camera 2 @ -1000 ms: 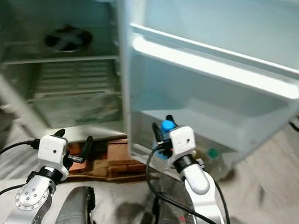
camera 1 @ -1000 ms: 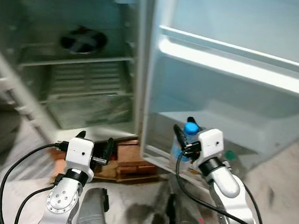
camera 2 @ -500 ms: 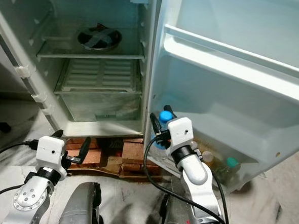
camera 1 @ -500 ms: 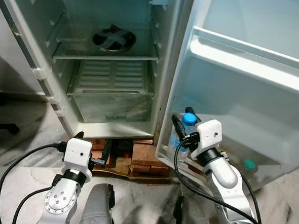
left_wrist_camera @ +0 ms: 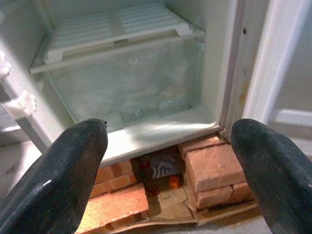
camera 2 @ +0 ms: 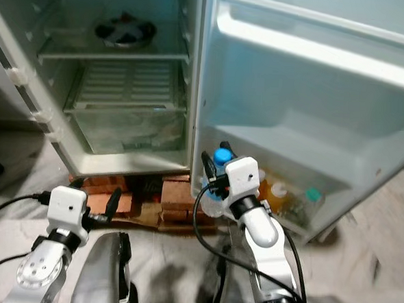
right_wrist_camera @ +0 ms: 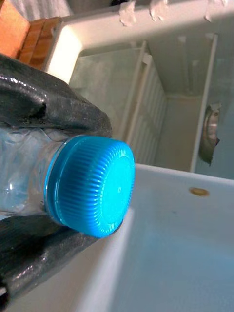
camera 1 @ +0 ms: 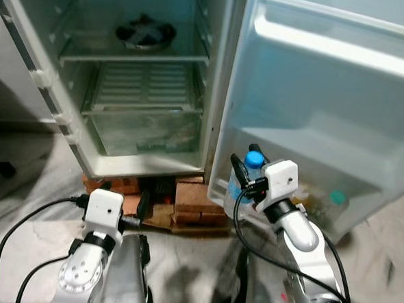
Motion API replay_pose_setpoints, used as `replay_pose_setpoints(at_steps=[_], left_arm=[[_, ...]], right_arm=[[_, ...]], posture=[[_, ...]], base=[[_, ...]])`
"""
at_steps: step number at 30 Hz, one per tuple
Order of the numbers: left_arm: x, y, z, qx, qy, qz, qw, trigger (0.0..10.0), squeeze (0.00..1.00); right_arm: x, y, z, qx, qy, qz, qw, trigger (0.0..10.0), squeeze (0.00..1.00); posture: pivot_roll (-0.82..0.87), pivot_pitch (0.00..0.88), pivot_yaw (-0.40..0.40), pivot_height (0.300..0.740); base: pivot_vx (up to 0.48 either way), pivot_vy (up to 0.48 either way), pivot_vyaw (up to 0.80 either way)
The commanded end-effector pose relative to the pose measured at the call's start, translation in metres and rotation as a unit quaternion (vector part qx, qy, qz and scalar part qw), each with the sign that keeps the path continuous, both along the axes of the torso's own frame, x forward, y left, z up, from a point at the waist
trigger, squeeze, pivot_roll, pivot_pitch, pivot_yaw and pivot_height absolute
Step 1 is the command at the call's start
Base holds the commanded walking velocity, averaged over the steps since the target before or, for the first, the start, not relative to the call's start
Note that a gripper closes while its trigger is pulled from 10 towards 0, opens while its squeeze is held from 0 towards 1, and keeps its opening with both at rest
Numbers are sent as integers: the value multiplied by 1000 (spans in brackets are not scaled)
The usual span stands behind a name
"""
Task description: Restocking fridge
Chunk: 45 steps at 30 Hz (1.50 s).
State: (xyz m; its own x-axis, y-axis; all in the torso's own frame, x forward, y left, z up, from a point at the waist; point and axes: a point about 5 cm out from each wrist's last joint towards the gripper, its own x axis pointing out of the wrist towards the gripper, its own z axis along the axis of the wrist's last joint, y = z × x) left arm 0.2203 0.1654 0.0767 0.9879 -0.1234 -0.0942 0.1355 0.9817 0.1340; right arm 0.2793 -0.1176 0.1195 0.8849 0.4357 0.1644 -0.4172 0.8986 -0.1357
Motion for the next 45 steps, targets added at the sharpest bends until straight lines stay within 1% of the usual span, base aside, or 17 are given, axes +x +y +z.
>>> replay_pose_setpoints(at_steps=[1,5,7,8,10,11,13,16,17,19,21,25,32,35,36,41,45], left_arm=[[-1,-1,1,3,1,-1,1000,10000,0],[-1,-1,2,3,0,-1,1000,10000,0],[-2,0,4,4,-1,2,1000,10000,0],[-3,1,5,4,0,2,1000,10000,0],[-3,0,5,4,0,1,1000,10000,0],[-4,0,7,7,-1,-2,1000,10000,0],[-6,0,8,9,-2,-3,1000,10000,0],[-11,2,10,12,-2,0,1000,10000,0],[-14,3,12,14,-1,1,1000,10000,0],[-17,3,13,17,0,2,1000,10000,0],[-20,4,16,19,0,5,1000,10000,0],[-27,5,23,23,0,9,1000,10000,0],[-34,5,26,28,4,9,1000,10000,0],[-36,4,27,28,6,9,1000,10000,0],[-38,4,29,27,9,10,1000,10000,0],[-42,4,30,28,15,12,999,10000,0],[-43,4,30,29,17,13,999,10000,0]], right_arm=[[2,3,6,1,-19,3,1000,10000,0],[6,11,8,-5,-36,11,999,10000,0],[10,18,12,-7,-50,18,999,10000,0],[15,26,13,-9,-55,27,998,10000,0],[17,30,14,-11,-60,30,998,10000,0],[24,37,17,-24,-72,32,997,10000,0],[30,44,21,-34,-88,37,995,10000,0],[36,51,28,-48,-121,40,991,10000,0],[39,55,32,-70,-146,41,986,10000,0],[44,58,36,-87,-162,35,982,10000,0],[50,59,40,-99,-176,22,979,10000,0],[62,56,50,-134,-217,-7,967,10000,0],[71,44,53,-166,-239,-53,955,10000,0],[73,39,53,-170,-240,-64,954,10000,0],[76,35,51,-182,-244,-76,949,10000,0],[78,32,36,-211,-224,-89,947,10000,0],[78,34,25,-200,-185,-86,958,10000,0]], posture=[[45,124,-31,522],[53,129,-28,522],[58,140,-18,522],[59,148,-13,522],[61,156,-11,522],[64,165,-10,522],[69,179,-6,522],[77,190,-6,522],[86,202,-5,522],[90,208,-5,522],[102,229,-6,522],[116,253,-9,522],[124,282,-11,522],[129,289,-11,522],[139,297,-13,522],[157,307,-20,522],[161,309,-26,522]], base=[[0,0,0],[0,0,0],[0,0,0],[0,0,0],[0,0,0],[0,0,0],[0,0,0],[0,0,0],[0,0,0],[0,0,0],[0,0,0],[0,0,0],[0,0,0],[0,0,0],[0,0,0],[0,0,0],[0,0,0]])
